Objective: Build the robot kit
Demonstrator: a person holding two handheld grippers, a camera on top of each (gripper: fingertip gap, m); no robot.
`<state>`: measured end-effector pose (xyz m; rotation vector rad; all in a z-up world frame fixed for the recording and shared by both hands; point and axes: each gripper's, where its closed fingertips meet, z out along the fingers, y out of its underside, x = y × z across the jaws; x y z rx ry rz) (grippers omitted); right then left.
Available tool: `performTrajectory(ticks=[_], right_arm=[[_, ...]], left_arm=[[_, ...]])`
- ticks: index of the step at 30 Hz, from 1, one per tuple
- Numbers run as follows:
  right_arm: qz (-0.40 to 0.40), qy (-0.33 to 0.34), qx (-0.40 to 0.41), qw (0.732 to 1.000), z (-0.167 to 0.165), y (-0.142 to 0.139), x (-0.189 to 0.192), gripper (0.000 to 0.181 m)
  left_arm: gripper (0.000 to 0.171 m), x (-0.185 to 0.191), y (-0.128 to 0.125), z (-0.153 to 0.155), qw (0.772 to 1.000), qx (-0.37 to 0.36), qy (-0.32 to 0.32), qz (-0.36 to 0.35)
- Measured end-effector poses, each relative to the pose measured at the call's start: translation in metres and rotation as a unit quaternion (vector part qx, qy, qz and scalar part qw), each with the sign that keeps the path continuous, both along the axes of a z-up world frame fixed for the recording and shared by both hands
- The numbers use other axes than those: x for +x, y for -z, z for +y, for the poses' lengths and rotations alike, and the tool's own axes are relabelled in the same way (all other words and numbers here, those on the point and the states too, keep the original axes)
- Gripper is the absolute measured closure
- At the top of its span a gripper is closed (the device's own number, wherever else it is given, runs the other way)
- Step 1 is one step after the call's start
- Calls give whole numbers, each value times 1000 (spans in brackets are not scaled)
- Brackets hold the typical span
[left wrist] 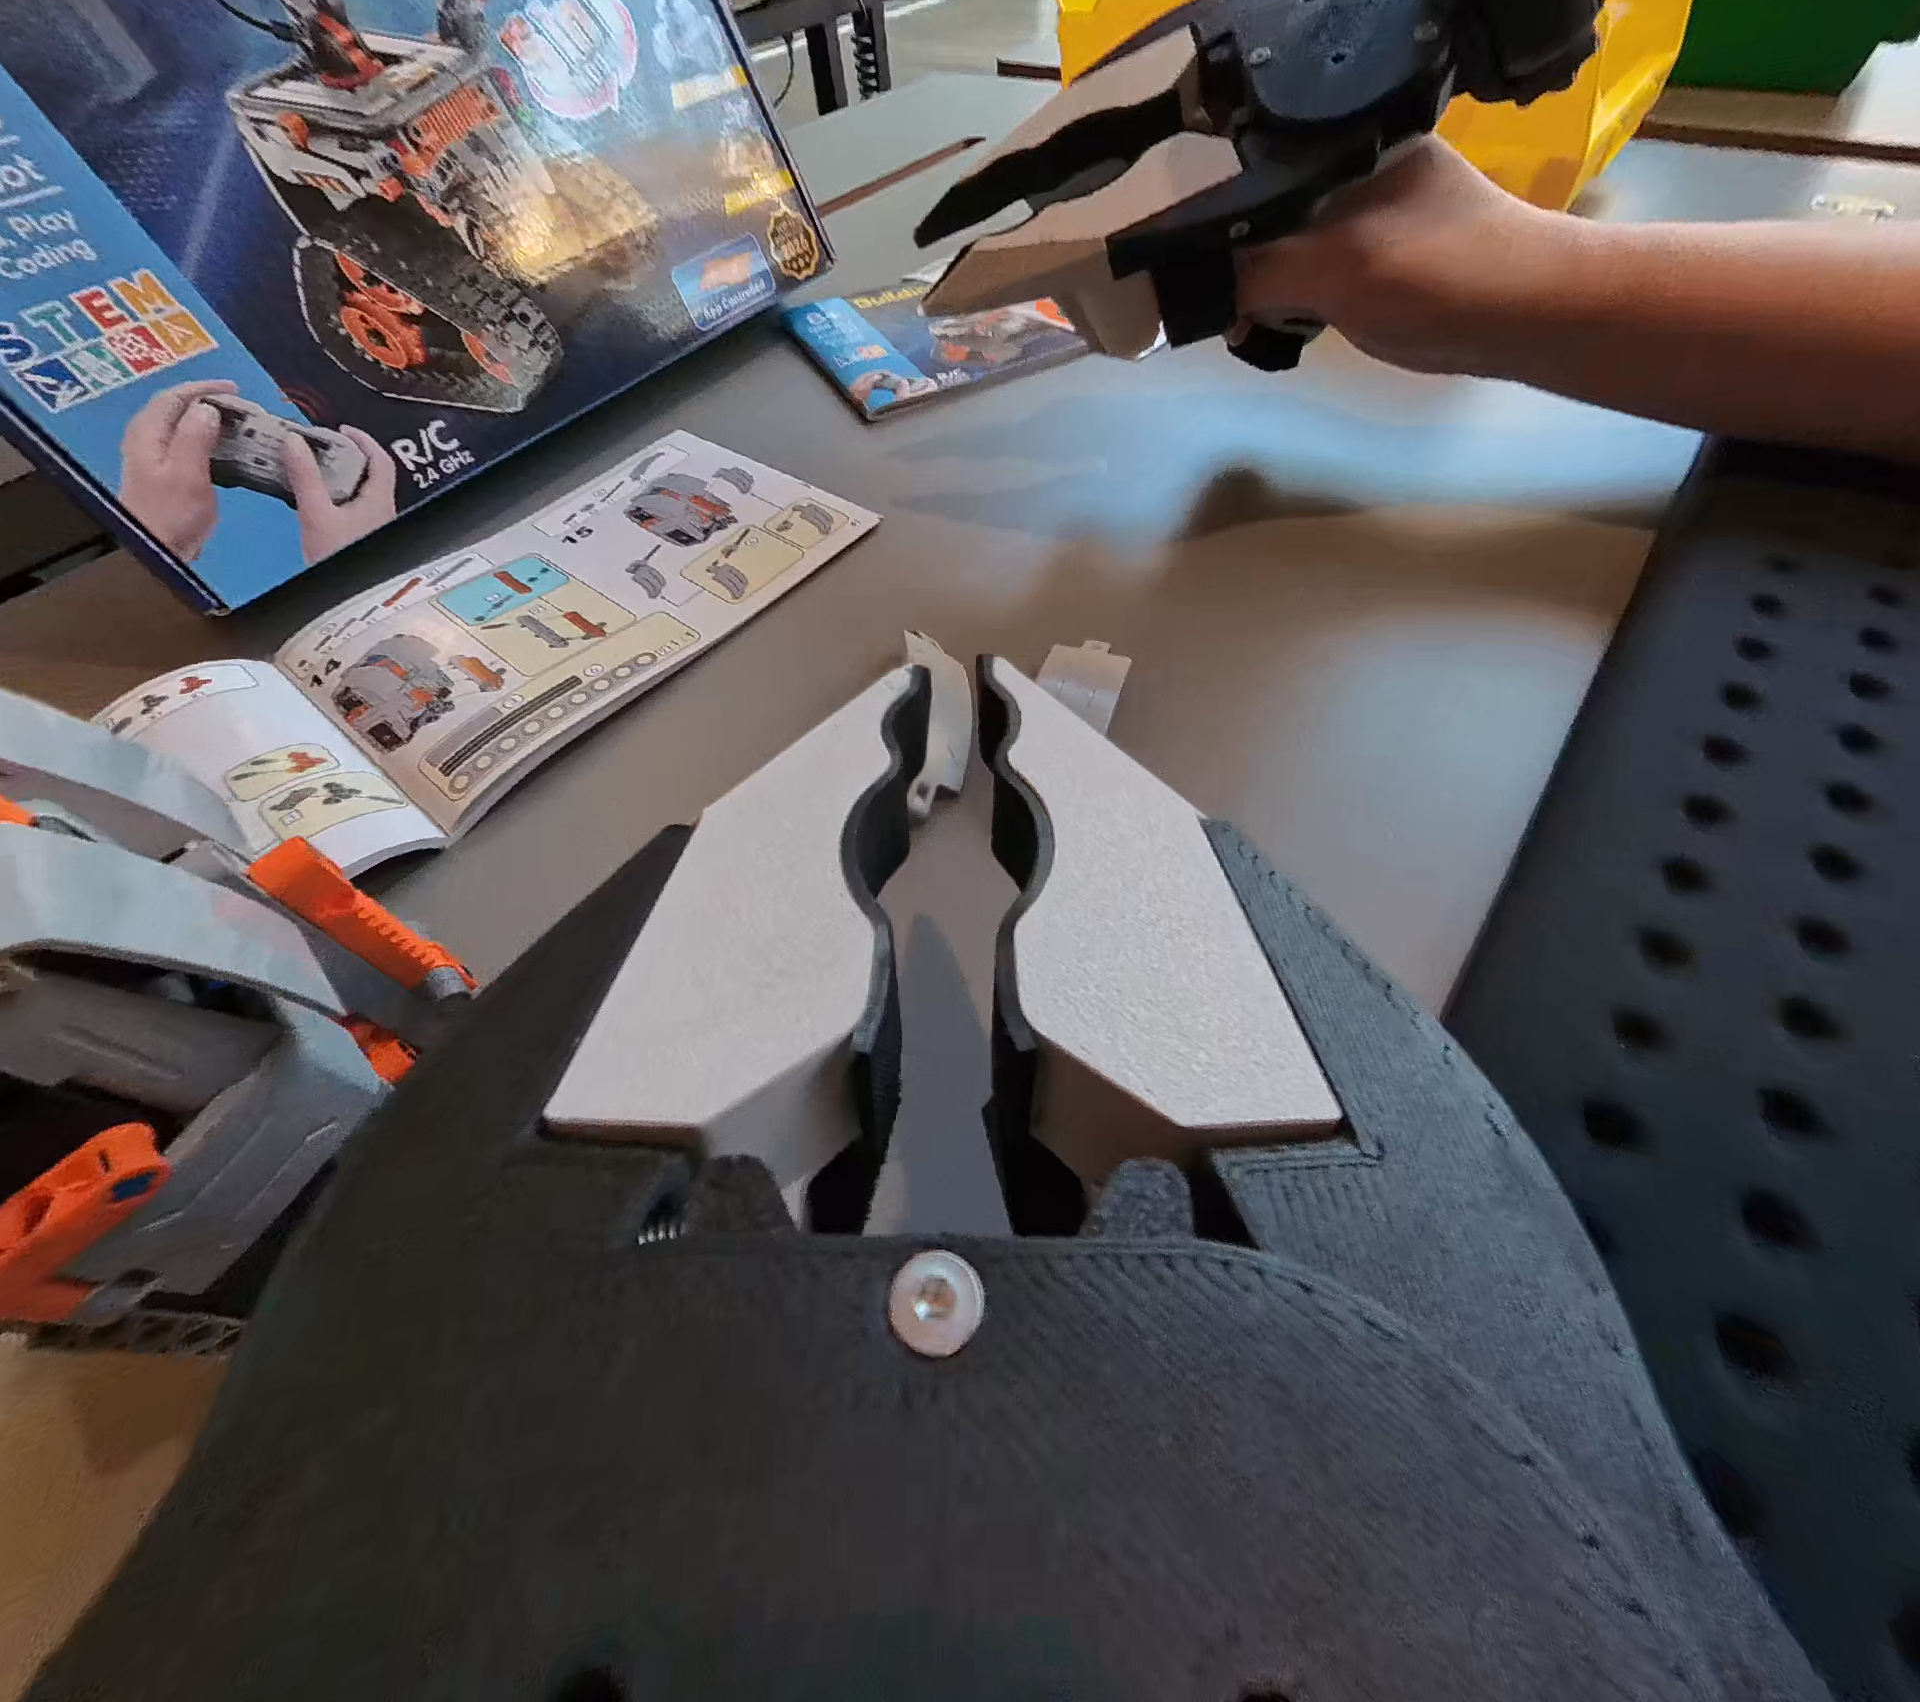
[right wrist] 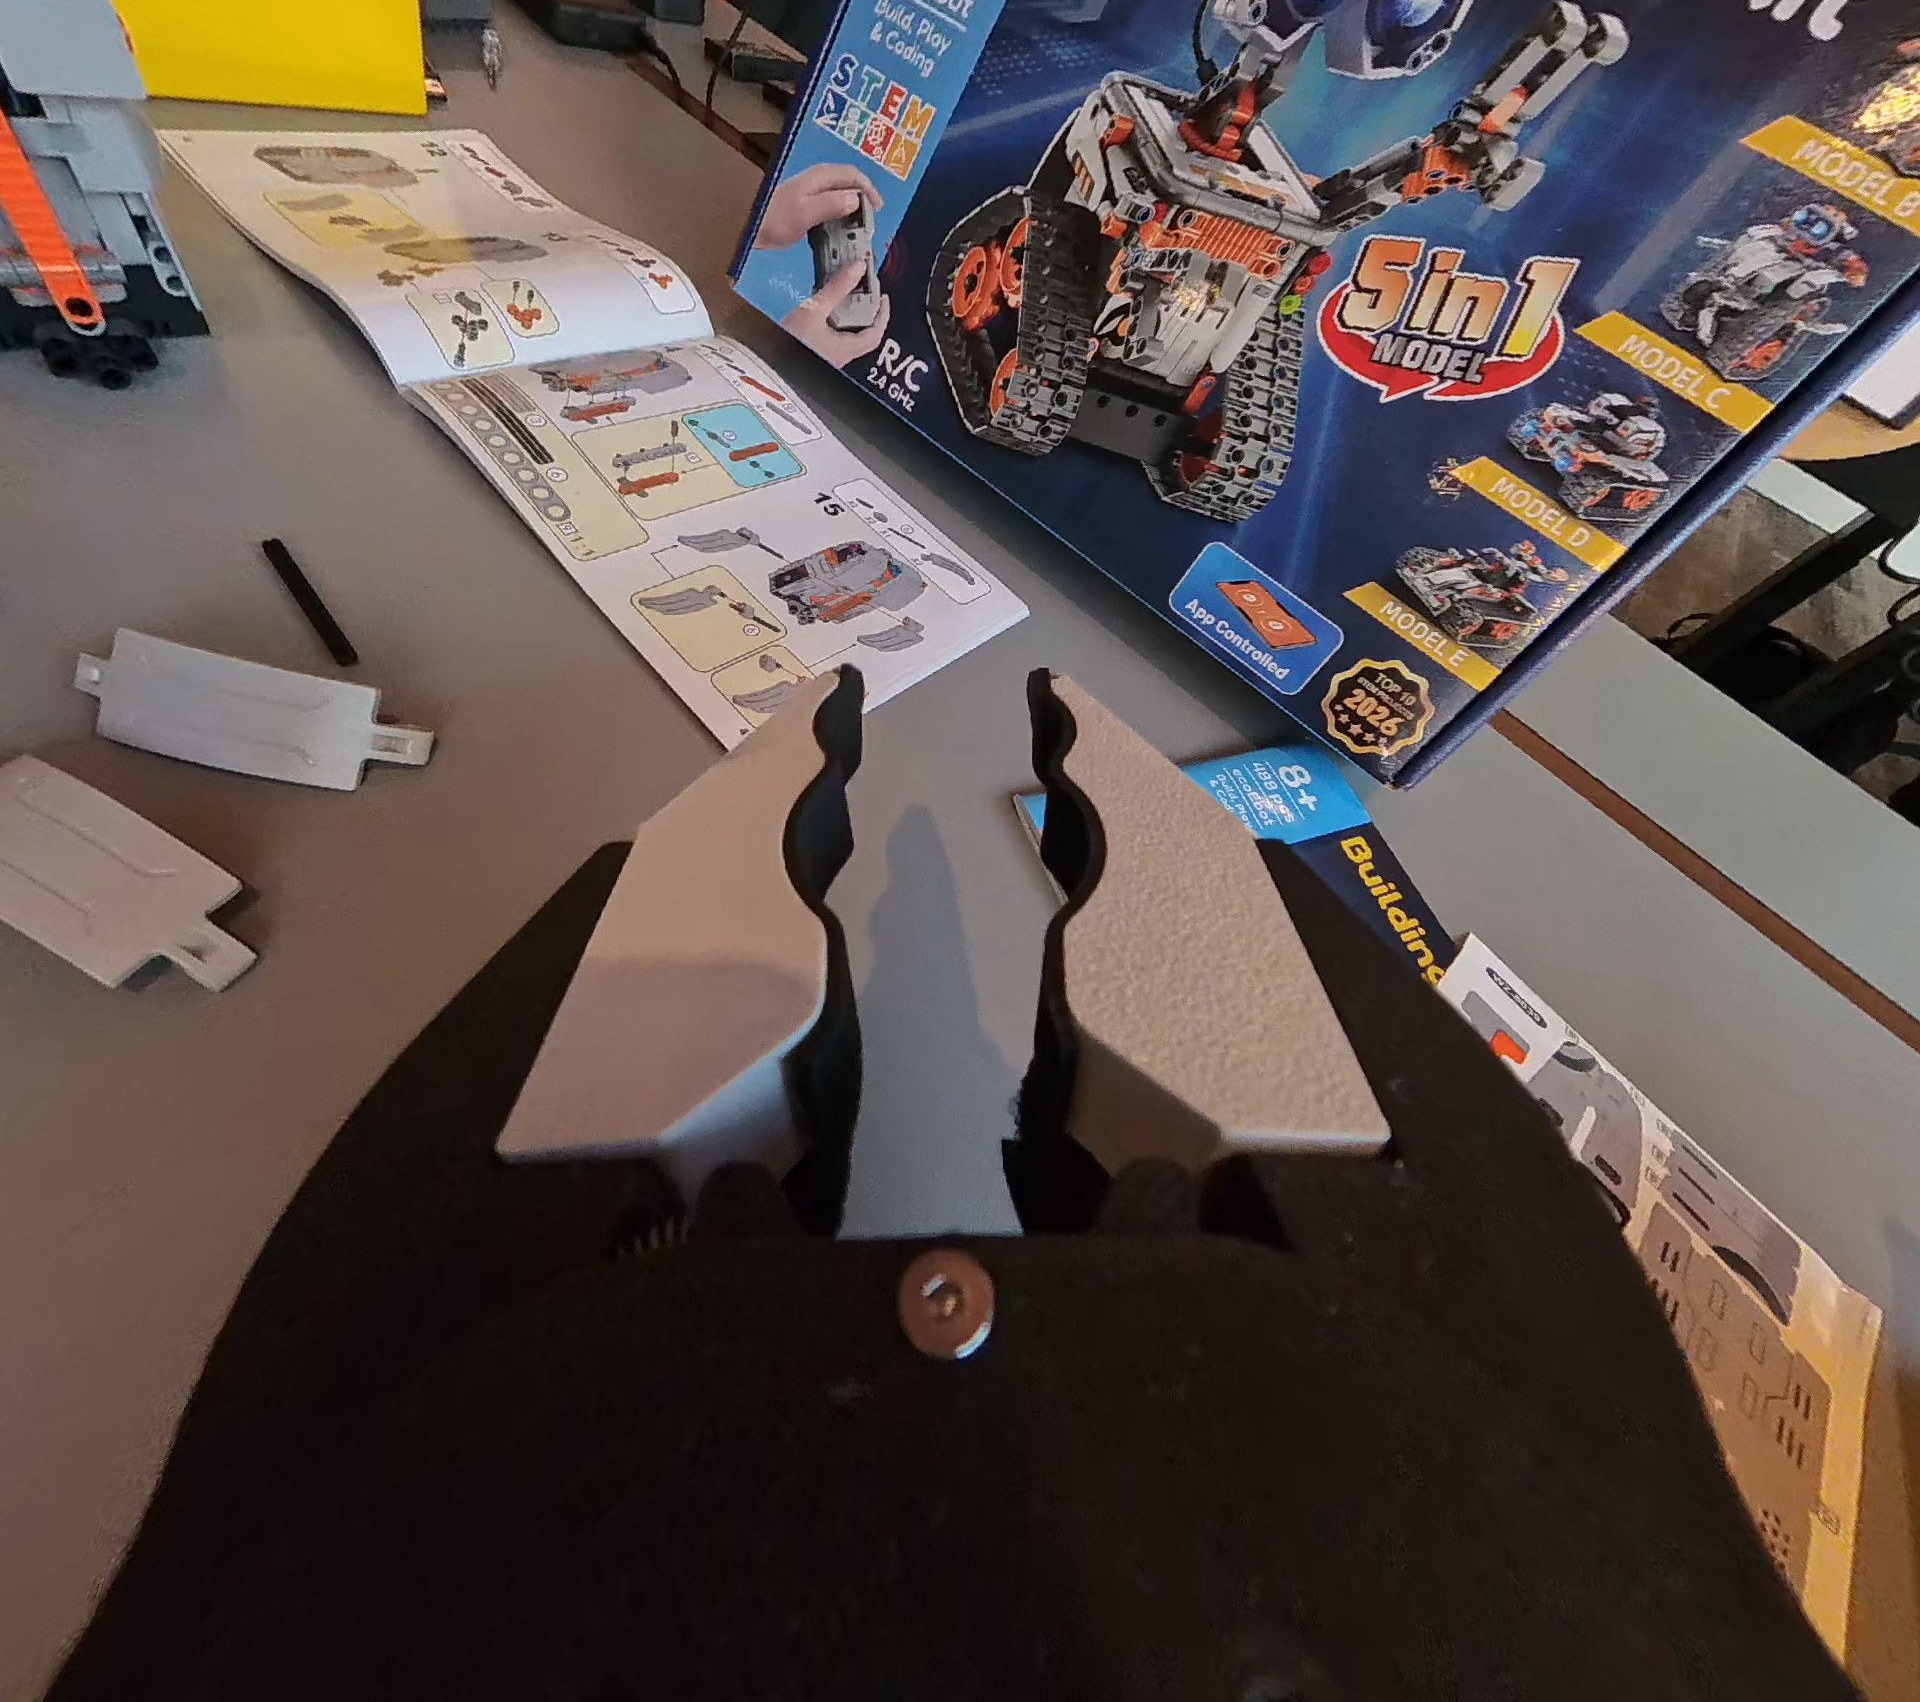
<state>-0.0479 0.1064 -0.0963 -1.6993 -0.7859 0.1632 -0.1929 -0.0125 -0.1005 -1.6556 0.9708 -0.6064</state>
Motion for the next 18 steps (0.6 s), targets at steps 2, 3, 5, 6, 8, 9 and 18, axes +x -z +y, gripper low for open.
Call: performTrajectory(ticks=[2,3,5,6,8,9,18], right_arm=[[3,-3,7,1000,0,-2,-1,151],[4,-2,11,1000,0,-3,-1,151],[6,3,17,1000,1,-6,1,151],[6,6,19,1000,2,-6,2,151],[8,13,18,1000,4,-5,6,150],[8,17,16,1000,5,-4,8,150],[41,52,12,998,15,-5,27,144]], left_arm=[[167,2,5,-2,1000,5,5,18],[169,3,6,-4,1000,6,9,23],[171,6,8,-7,999,4,19,28],[171,7,8,-8,999,3,23,28],[171,8,7,-10,999,2,27,24],[171,8,6,-10,999,2,28,20],[171,-17,-47,-16,997,32,2,-70]])
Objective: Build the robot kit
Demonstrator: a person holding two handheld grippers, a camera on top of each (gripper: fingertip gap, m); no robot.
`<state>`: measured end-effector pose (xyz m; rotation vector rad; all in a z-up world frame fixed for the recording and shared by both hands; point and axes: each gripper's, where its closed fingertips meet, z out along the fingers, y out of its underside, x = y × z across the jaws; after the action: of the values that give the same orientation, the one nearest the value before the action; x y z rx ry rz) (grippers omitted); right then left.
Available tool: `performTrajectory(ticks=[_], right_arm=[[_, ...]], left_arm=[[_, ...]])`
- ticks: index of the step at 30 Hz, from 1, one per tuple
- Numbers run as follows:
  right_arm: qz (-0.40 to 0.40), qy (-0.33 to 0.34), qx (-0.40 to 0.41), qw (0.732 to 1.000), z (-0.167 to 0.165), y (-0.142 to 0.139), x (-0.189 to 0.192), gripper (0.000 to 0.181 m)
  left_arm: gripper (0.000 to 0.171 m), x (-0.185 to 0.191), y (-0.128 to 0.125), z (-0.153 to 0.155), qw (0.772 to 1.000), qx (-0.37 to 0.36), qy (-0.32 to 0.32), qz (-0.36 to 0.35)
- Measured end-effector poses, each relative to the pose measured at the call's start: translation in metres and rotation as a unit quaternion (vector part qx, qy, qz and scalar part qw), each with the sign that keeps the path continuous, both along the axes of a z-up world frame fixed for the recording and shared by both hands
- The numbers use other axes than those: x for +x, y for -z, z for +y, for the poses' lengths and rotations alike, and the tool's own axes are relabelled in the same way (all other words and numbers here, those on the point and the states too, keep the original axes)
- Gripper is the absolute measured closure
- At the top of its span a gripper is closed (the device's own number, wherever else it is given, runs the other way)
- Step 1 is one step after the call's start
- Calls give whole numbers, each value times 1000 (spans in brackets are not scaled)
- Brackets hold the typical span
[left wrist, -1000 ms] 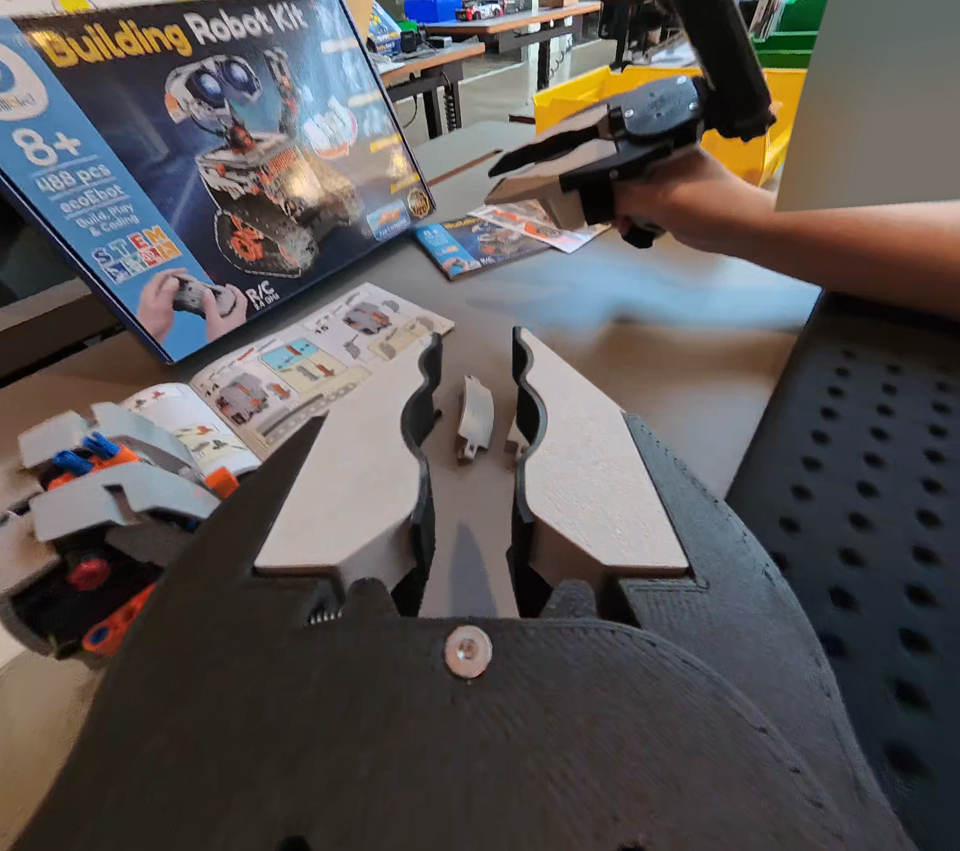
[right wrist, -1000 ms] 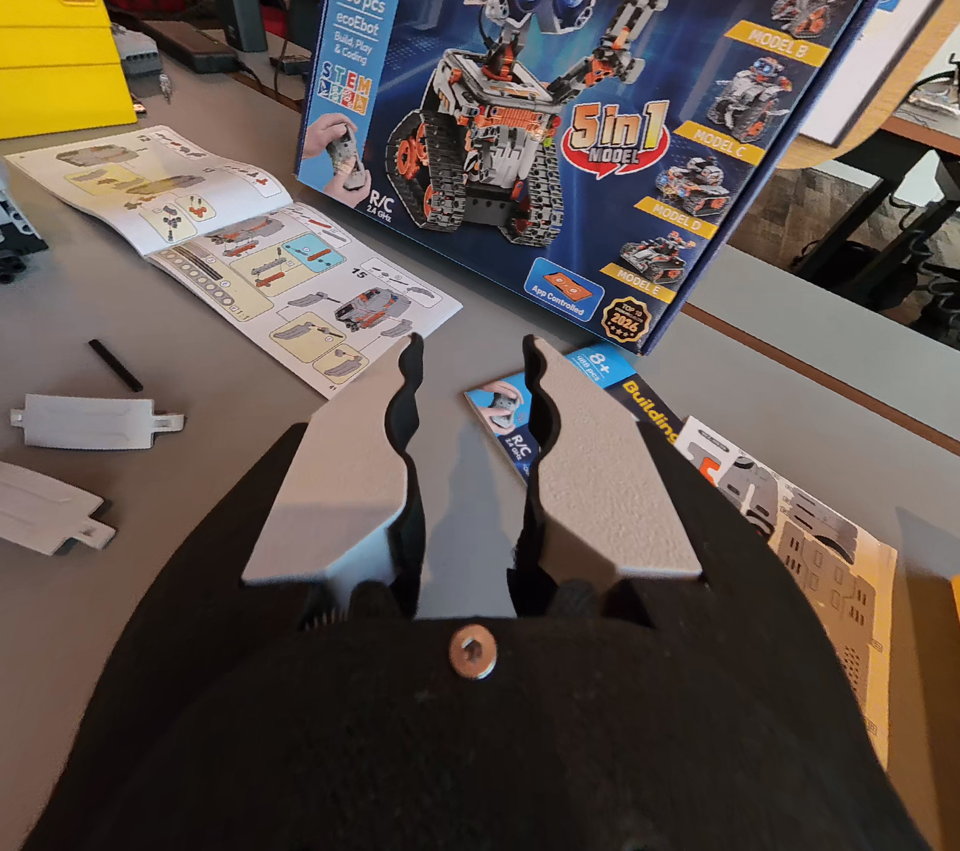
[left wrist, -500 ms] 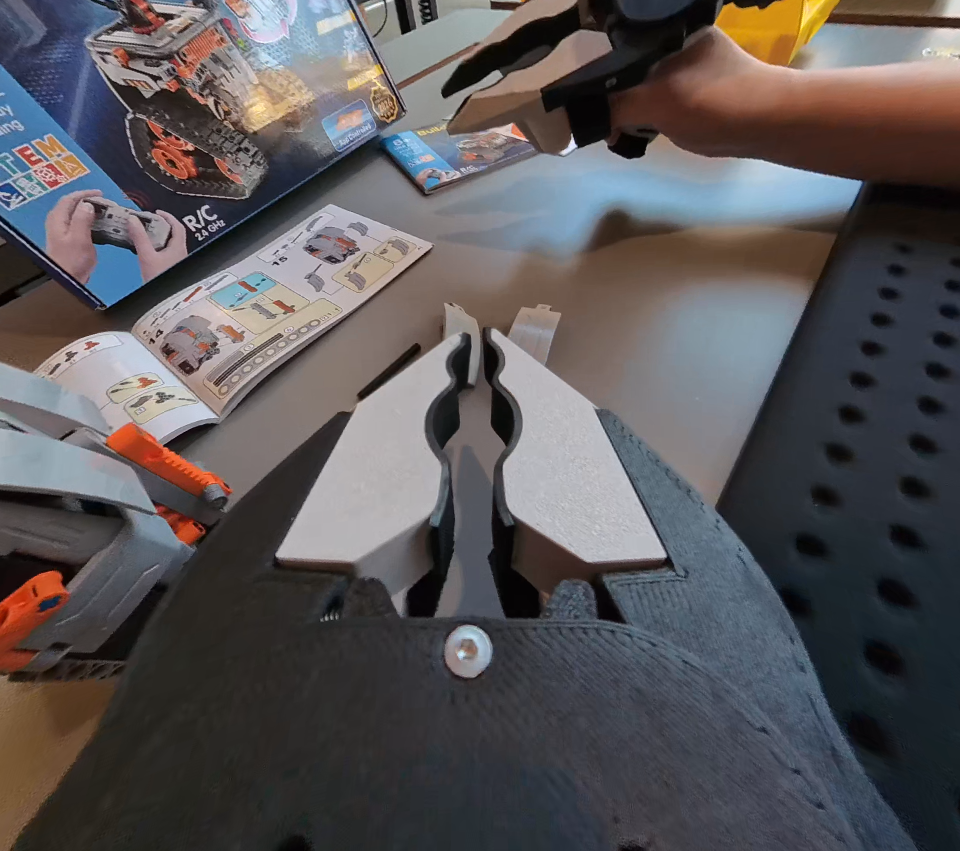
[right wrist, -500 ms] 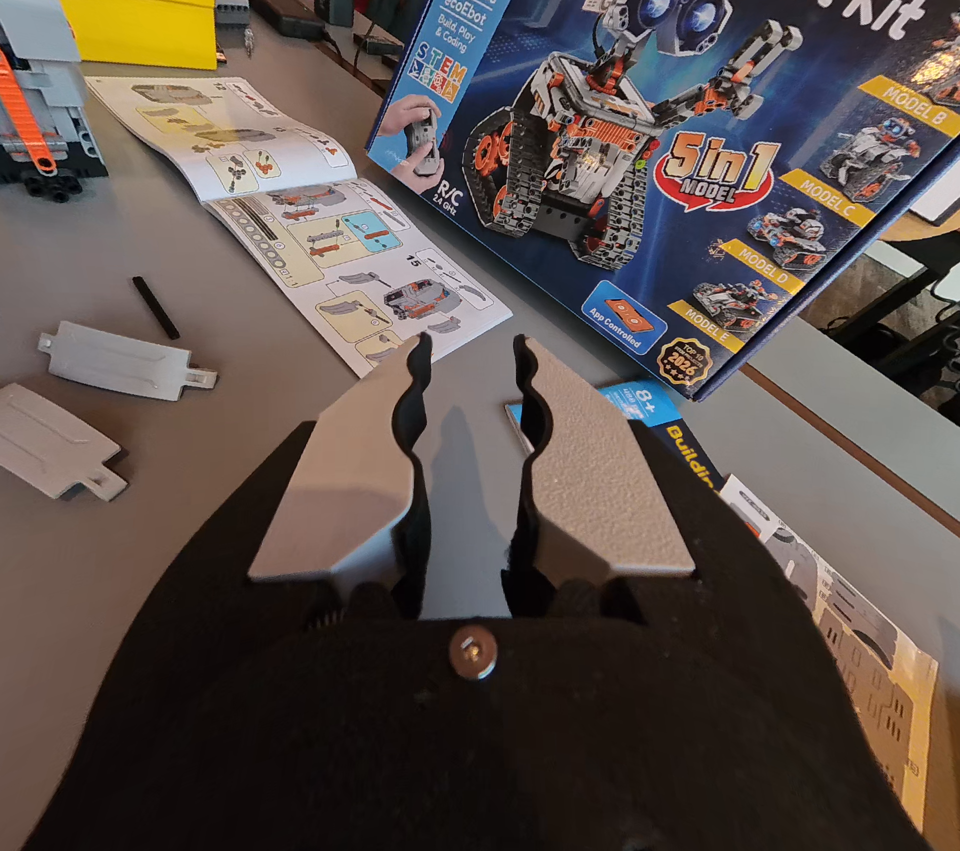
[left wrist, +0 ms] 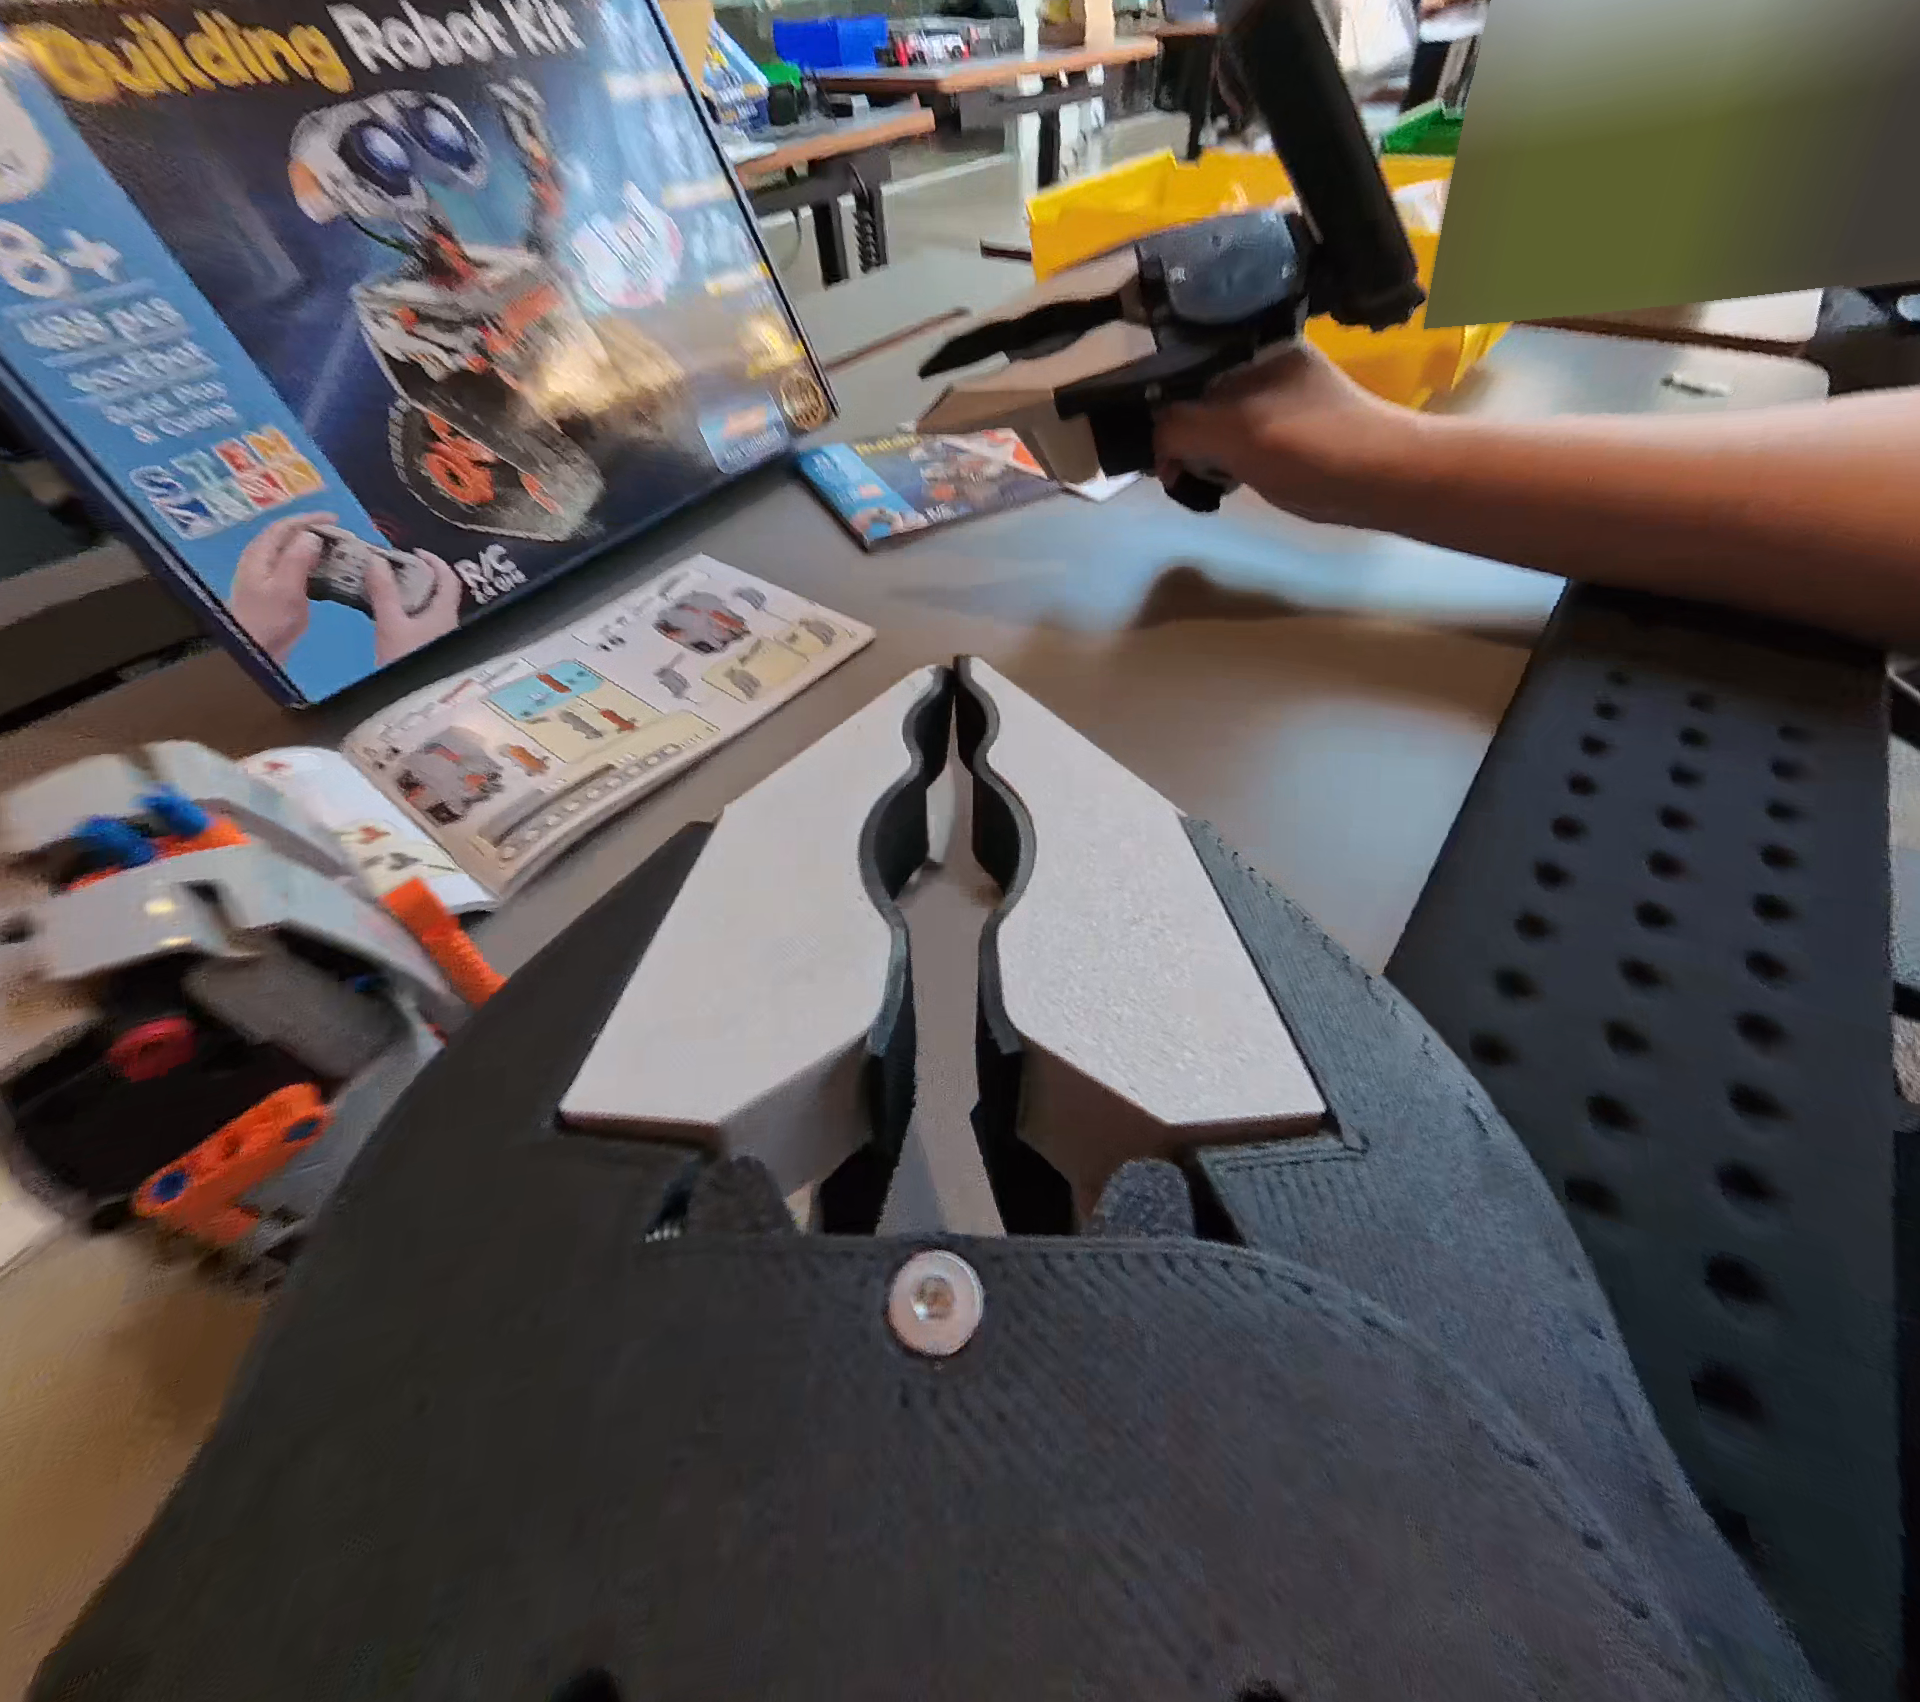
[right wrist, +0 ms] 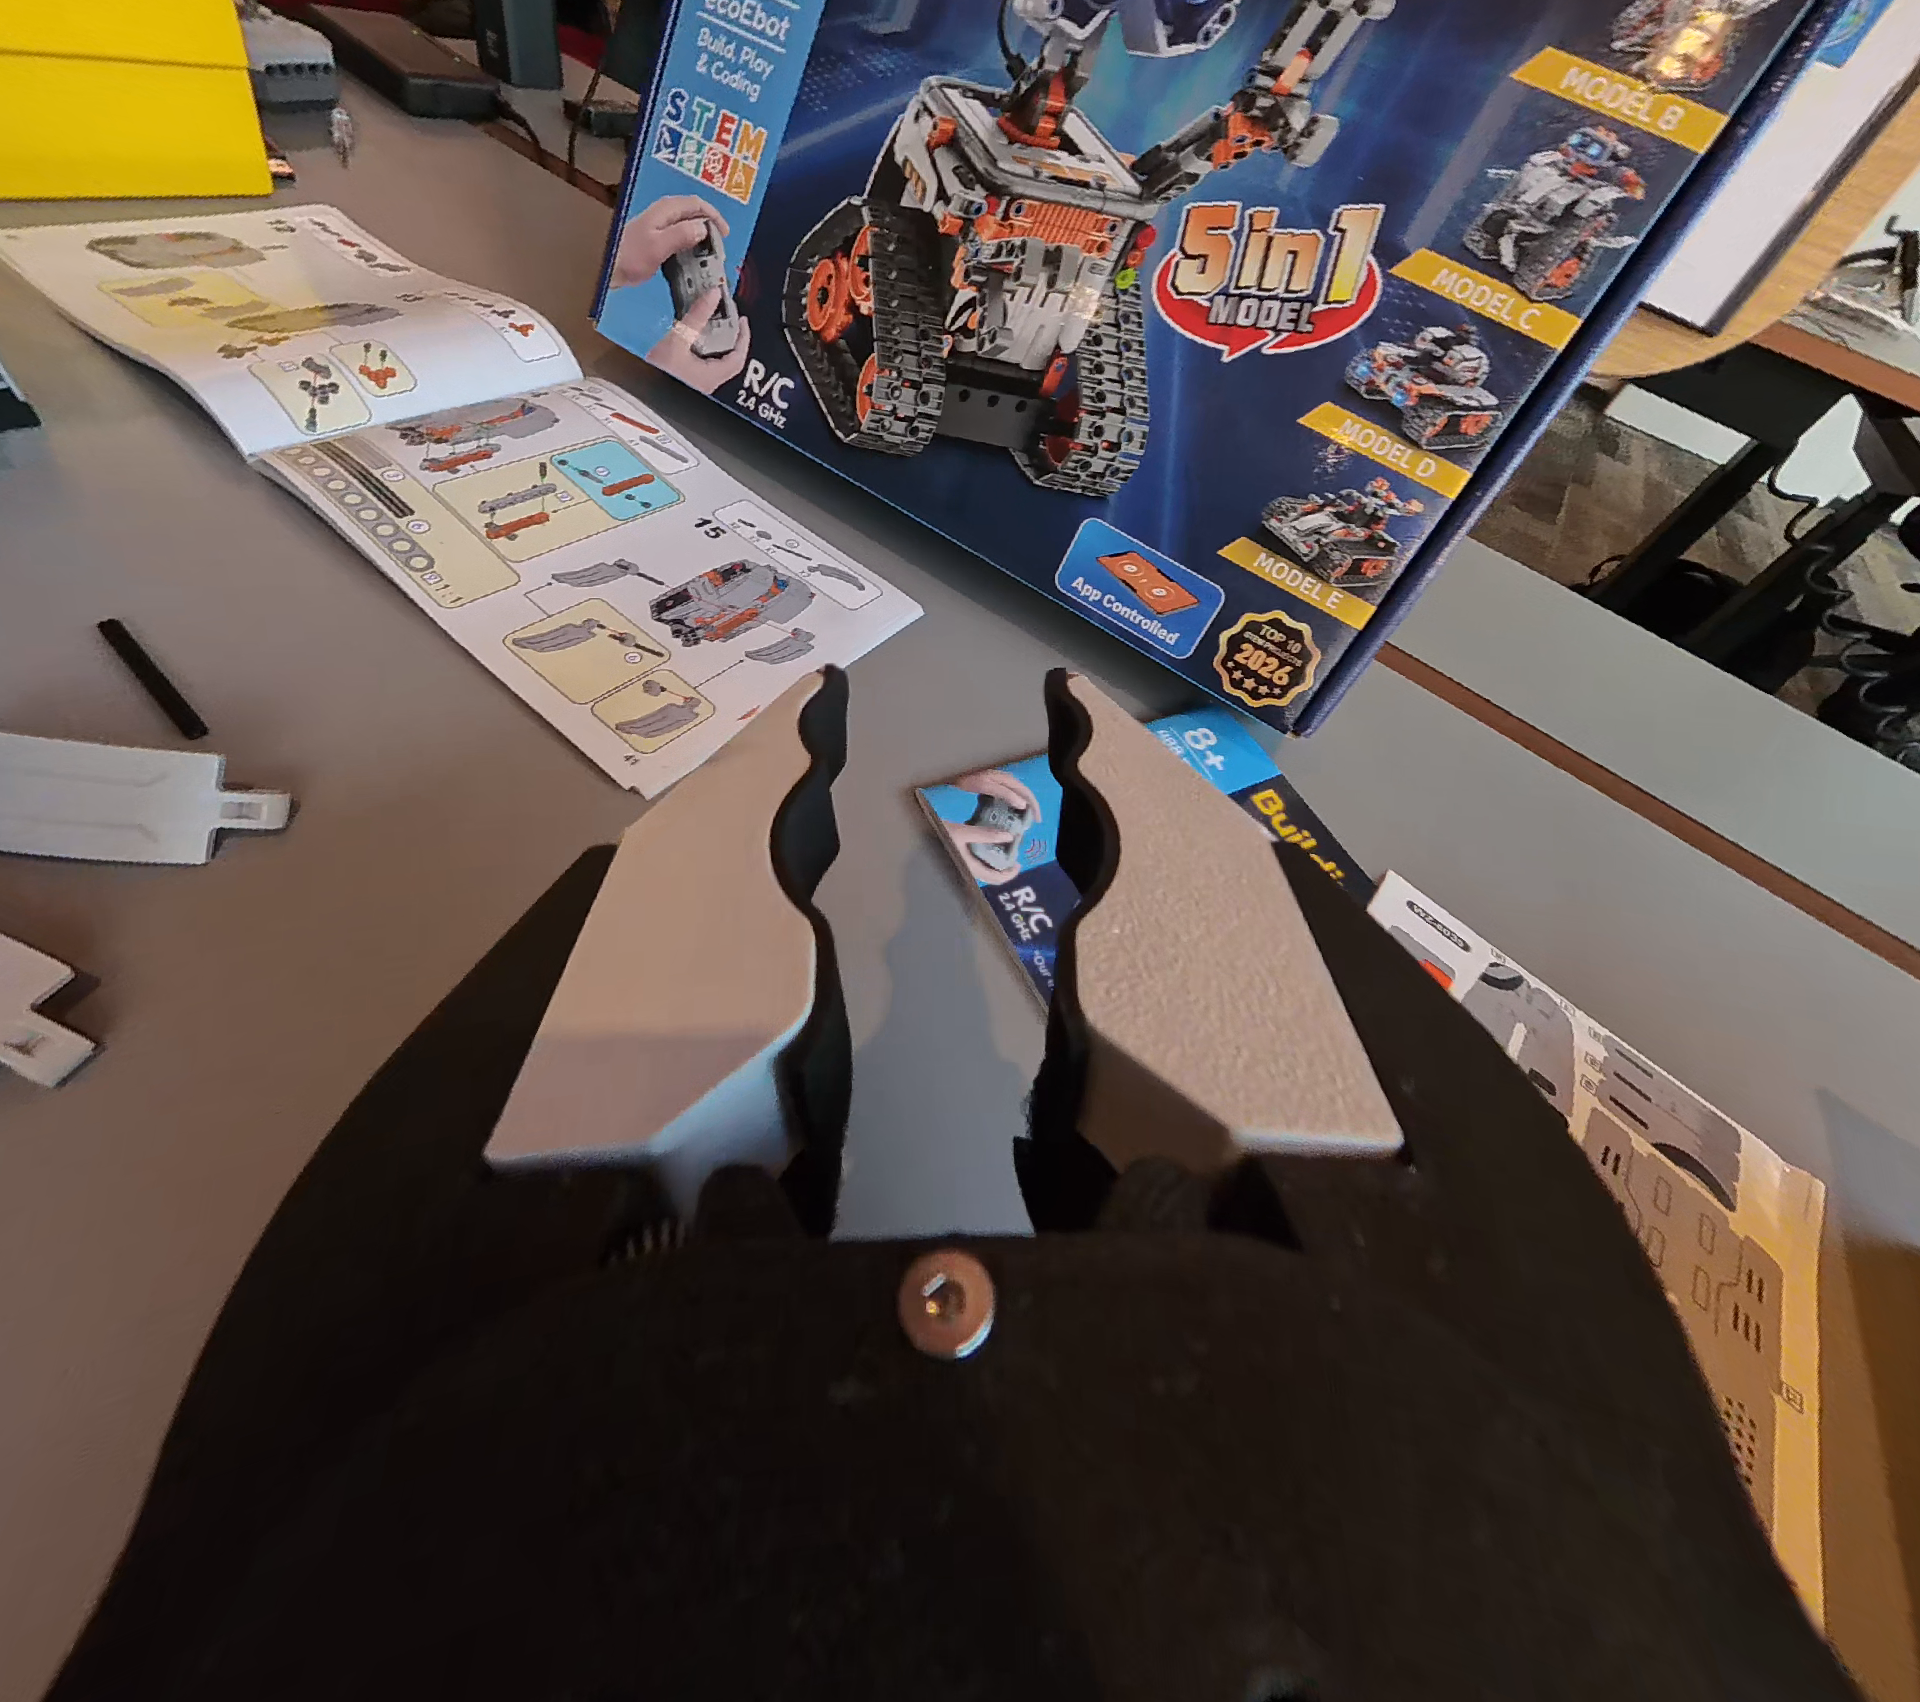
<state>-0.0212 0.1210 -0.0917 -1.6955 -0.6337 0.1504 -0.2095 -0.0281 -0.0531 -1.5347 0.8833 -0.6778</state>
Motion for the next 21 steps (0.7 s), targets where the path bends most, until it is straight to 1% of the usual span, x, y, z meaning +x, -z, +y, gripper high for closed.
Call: performTrajectory(ticks=[2,4,6,8,10,11,13,15,18,20,21], right_arm=[[12,6,4,1000,1,-3,4,143],[22,8,5,1000,1,-4,7,143],[30,6,8,1000,1,-7,7,143],[30,-2,13,999,0,-9,5,143],[27,-9,16,999,-2,-10,3,143],[27,-14,15,999,-4,-9,1,143],[26,-25,13,999,-8,-9,-5,144],[20,-38,9,999,-14,-11,-11,147],[8,-45,12,999,-30,-19,-20,147],[24,-40,15,999,-43,-25,-26,147],[37,-38,13,999,-50,-27,-30,147]], left_arm=[[169,-25,-26,1,999,24,-36,-9],[166,-63,-57,5,995,48,-83,-17],[160,-116,-80,16,987,62,-149,-4],[159,-179,-93,34,973,61,-218,42],[156,-235,-94,50,961,20,-262,88],[154,-256,-90,57,958,-12,-267,104],[148,-283,-76,67,954,-84,-255,130],[146,-300,-64,80,953,-124,-241,137],[145,-314,-56,102,955,-147,-233,111],[145,-314,-65,116,960,-146,-225,77],[145,-313,-76,122,964,-137,-222,52]])
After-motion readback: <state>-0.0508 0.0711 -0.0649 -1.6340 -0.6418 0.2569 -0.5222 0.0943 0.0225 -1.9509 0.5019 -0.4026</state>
